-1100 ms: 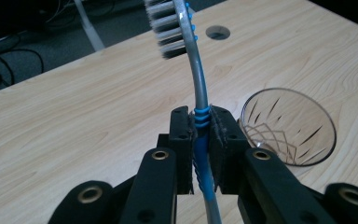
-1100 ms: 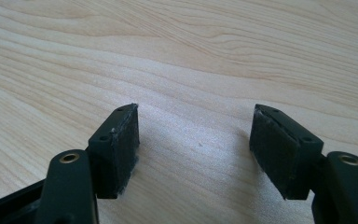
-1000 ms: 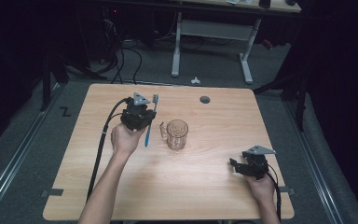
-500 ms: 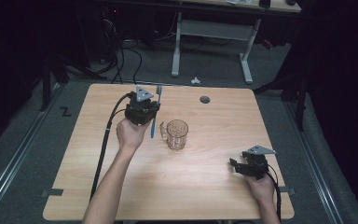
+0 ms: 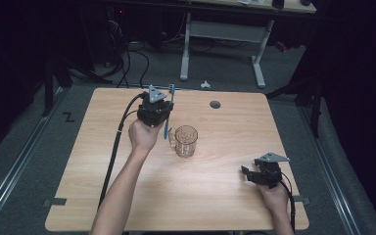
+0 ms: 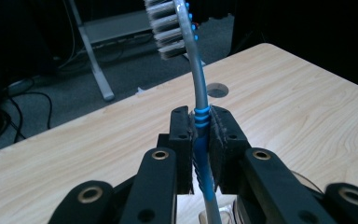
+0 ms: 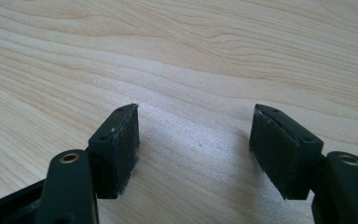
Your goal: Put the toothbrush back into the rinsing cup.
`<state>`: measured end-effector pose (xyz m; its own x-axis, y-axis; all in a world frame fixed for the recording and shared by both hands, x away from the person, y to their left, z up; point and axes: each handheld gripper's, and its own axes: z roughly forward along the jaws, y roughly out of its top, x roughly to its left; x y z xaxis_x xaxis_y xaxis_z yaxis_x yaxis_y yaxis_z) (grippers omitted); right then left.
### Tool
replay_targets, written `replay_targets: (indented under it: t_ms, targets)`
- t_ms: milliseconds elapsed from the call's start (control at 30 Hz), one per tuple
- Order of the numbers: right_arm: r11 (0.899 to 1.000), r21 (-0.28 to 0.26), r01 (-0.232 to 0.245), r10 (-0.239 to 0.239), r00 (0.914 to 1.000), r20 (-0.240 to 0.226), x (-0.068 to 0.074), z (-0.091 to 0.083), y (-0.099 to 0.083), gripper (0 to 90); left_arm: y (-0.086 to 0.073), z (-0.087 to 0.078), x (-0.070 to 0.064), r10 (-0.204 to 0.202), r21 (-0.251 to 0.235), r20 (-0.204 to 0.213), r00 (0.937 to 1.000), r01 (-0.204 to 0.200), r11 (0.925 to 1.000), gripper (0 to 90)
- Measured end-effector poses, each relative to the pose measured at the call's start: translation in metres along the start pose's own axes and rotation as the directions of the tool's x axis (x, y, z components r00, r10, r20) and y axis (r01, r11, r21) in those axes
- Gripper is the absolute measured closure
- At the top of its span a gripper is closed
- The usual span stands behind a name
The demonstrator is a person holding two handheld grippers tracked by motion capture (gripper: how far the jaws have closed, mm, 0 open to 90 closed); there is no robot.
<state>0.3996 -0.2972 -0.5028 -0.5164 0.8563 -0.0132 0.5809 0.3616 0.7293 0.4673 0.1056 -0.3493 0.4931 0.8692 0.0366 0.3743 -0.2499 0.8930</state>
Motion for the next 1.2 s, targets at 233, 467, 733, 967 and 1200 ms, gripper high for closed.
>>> replay_targets:
  t_ms: [233,467,733,967,1200]
  targets:
    - [1.0,0.0,-0.001,0.001,1.0,-0.001,0.0,0.0,0.0,33.4,0.004,0.009,-0.004,0.003,-0.014,-0.005,1.0,-0.003,0.9999,80.4]
    - [1.0,0.0,-0.002,0.002,1.0,-0.001,0.0,0.0,0.0,33.5,0.007,0.016,-0.005,0.005,-0.028,-0.009,0.9999,-0.005,0.9996,80.4]
    - [1.0,0.0,-0.005,0.005,1.0,-0.002,0.0,0.0,0.0,33.5,0.011,0.024,-0.003,-0.003,-0.044,-0.016,0.9999,0.003,0.999,80.4]
    - [1.0,0.0,-0.006,0.006,1.0,-0.003,0.0,0.0,0.0,33.5,0.009,0.033,-0.006,0.0,-0.047,-0.022,0.9998,-0.001,0.9989,80.3]
    - [1.0,0.0,-0.002,0.002,1.0,-0.002,0.0,0.0,0.0,33.5,0.006,0.037,-0.006,-0.004,-0.04,-0.015,0.9999,0.003,0.9992,80.2]
